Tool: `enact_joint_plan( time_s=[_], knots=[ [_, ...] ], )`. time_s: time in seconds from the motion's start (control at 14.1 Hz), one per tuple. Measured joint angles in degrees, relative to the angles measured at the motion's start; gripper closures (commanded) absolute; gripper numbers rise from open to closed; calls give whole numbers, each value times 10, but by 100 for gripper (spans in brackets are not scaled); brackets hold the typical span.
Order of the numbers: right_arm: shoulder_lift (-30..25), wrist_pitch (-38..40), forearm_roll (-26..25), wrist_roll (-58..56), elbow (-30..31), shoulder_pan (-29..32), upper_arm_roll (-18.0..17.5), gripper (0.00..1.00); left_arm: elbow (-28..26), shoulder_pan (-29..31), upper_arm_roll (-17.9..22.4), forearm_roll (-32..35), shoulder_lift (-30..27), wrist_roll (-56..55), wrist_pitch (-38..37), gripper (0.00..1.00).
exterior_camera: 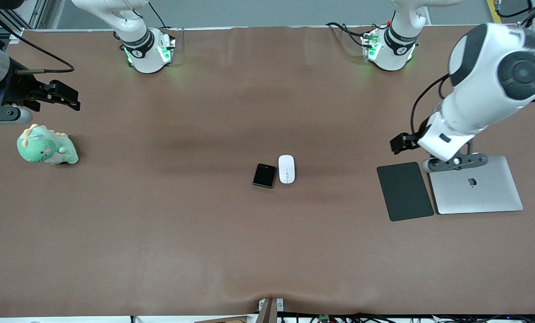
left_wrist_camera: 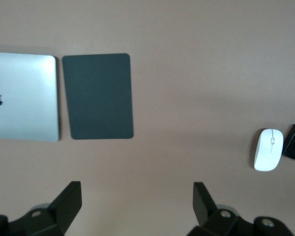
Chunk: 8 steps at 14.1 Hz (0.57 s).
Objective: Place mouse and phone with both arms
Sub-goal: 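Move the left gripper to the mouse while the right gripper reaches out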
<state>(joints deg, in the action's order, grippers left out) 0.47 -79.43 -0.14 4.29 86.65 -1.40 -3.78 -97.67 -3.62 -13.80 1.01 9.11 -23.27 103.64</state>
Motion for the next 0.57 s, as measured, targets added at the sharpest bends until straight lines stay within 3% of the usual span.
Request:
enact_joint_plan(
  time_s=[0.28, 0.57],
  knots=[
    [0, 0, 0, 0, 0, -1, -1, 0, -34, -36, -10, 0, 29, -53, 56, 0],
    [0, 0, 0, 0, -1, -1, -1, 0, -37, -102, -11, 0, 101, -148, 147, 0]
  ],
)
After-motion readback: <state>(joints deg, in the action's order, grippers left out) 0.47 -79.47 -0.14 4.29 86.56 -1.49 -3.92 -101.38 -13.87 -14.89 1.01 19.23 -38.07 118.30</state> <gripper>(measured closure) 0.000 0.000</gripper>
